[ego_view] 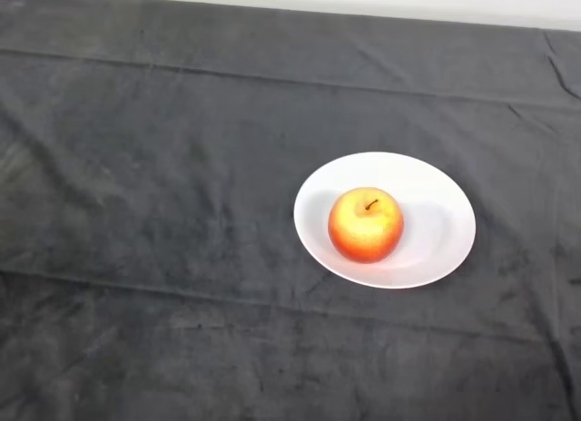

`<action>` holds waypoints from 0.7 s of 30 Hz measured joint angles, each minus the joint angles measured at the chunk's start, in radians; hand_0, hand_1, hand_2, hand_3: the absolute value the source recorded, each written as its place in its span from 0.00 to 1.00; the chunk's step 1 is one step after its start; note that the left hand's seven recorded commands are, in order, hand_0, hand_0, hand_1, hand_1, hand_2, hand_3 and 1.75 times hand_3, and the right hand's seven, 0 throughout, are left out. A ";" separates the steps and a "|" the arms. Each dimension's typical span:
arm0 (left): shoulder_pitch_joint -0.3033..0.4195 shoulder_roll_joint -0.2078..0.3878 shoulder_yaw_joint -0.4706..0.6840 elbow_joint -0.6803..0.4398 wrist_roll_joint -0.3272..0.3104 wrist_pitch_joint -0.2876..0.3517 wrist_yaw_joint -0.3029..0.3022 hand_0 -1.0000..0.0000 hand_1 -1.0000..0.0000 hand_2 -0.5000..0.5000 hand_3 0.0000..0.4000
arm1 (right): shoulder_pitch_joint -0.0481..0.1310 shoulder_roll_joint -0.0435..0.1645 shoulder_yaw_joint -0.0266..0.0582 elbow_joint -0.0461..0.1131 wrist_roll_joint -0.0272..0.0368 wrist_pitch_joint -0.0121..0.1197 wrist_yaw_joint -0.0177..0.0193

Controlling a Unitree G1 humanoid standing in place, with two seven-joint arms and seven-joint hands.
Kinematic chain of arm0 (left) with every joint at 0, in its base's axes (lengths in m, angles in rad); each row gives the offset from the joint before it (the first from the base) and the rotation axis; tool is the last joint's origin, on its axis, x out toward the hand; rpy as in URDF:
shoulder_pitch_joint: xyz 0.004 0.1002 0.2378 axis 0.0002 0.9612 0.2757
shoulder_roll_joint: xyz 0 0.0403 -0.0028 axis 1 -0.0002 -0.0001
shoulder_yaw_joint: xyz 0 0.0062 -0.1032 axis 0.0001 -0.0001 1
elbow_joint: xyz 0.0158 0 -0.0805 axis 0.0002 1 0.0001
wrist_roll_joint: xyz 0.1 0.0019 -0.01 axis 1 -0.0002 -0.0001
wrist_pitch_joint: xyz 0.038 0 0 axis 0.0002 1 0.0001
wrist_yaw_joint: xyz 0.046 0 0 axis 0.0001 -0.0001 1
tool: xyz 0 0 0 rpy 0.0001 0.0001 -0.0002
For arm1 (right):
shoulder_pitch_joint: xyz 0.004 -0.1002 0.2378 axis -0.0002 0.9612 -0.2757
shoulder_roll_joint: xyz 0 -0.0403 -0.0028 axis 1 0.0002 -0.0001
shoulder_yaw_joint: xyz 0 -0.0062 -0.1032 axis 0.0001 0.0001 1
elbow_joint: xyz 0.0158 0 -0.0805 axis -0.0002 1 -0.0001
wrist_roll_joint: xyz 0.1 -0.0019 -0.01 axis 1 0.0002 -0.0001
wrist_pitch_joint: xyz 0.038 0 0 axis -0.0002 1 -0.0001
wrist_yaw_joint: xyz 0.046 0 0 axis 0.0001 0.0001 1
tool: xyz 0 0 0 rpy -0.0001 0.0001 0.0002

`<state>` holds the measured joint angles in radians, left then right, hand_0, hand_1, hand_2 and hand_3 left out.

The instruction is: Move the apple to the plate

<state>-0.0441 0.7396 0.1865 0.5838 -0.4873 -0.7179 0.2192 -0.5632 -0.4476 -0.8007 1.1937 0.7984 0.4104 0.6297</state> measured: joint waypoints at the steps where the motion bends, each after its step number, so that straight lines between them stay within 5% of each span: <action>1: 0.005 0.000 0.014 0.013 -0.008 -0.003 -0.007 1.00 1.00 0.50 0.00 | 0.000 0.000 0.0001 0.000 0.0000 0.000 0.0000; 21: 0.034 0.000 0.247 0.221 -0.103 -0.069 -0.148 1.00 1.00 0.50 0.00 | 0.000 0.000 0.0004 0.000 0.0000 0.000 0.0003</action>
<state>-0.0097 0.7396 0.4334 0.8044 -0.5906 -0.7870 0.0711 -0.5628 -0.4475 -0.8003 1.1937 0.7984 0.4108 0.6300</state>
